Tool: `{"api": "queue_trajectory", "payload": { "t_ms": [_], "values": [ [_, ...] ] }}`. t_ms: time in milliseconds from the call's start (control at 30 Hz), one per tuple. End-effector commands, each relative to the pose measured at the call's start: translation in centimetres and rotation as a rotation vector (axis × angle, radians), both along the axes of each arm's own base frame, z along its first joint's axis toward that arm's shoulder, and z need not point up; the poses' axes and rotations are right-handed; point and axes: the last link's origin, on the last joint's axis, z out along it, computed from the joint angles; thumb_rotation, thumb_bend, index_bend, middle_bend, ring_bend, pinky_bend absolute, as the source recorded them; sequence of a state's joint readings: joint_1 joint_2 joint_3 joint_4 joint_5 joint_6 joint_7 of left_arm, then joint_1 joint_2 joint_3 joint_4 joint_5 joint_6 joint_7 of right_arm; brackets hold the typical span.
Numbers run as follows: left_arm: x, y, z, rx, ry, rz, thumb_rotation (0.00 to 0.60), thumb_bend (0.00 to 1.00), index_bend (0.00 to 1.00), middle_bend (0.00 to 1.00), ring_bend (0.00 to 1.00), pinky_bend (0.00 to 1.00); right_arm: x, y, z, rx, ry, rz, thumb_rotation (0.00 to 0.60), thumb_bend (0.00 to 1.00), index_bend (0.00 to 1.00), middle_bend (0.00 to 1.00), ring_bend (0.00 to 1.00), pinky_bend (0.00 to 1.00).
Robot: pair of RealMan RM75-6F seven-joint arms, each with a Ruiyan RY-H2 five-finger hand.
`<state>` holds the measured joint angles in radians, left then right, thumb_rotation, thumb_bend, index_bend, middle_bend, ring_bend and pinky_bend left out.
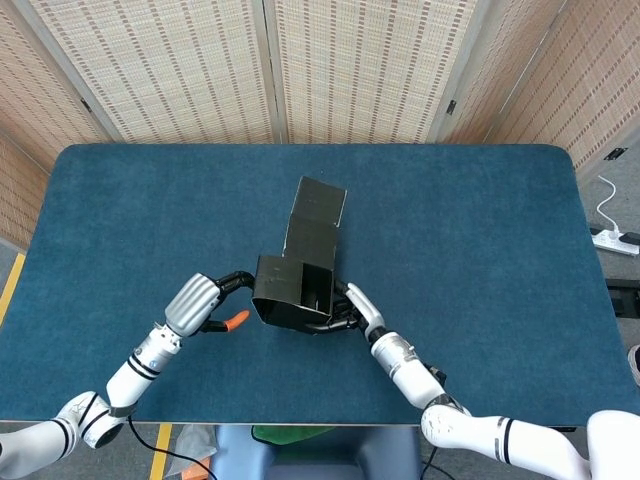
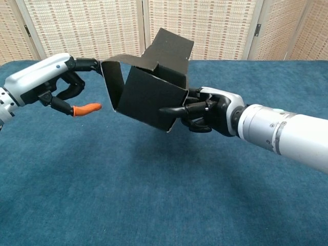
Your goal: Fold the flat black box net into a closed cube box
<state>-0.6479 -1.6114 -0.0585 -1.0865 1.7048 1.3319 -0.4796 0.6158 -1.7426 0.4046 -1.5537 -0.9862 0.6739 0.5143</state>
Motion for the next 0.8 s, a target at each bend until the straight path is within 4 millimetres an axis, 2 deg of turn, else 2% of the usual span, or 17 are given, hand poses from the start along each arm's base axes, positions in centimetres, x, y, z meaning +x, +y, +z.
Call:
{"api": "queue_trajectory", "payload": {
  "t_ms": [33,333,633,800],
  "values": [
    [0.5,-0.1,0.0,0.009,0.013,-0.036,0.600,0.35,0.40,0.45,0.89,0.90,0.1,0.4,-0.5,-0.001,0.025,0.029,0.600,0.34,0.58,0.63,0.78,1.00],
    [1.7,0.0,0.0,0.068,0.088,-0.166,0.600,0.35,0.41,0.45,0.89,0.90,0.4,1.1,-1.6,-0.021,0.097,0.107,0.600,0.34,0.58,0.63,0.78,1.00],
    [1.7,-0.1,-0.7,0.101,0.180,-0.311,0.600,0.35,0.41,0.45,0.89,0.90,0.1,1.1,-2.4,-0.032,0.155,0.147,0.600,0.34,0.58,0.63,0.78,1.00],
    [1.3,0.2,-1.3,0.137,0.168,-0.293,0.600,0.35,0.36,0.38,0.86,0.89,0.0,1.1,-3.0,-0.021,0.167,0.145,0.600,0.34,0.58,0.63,0.78,1.00]
  ]
}}
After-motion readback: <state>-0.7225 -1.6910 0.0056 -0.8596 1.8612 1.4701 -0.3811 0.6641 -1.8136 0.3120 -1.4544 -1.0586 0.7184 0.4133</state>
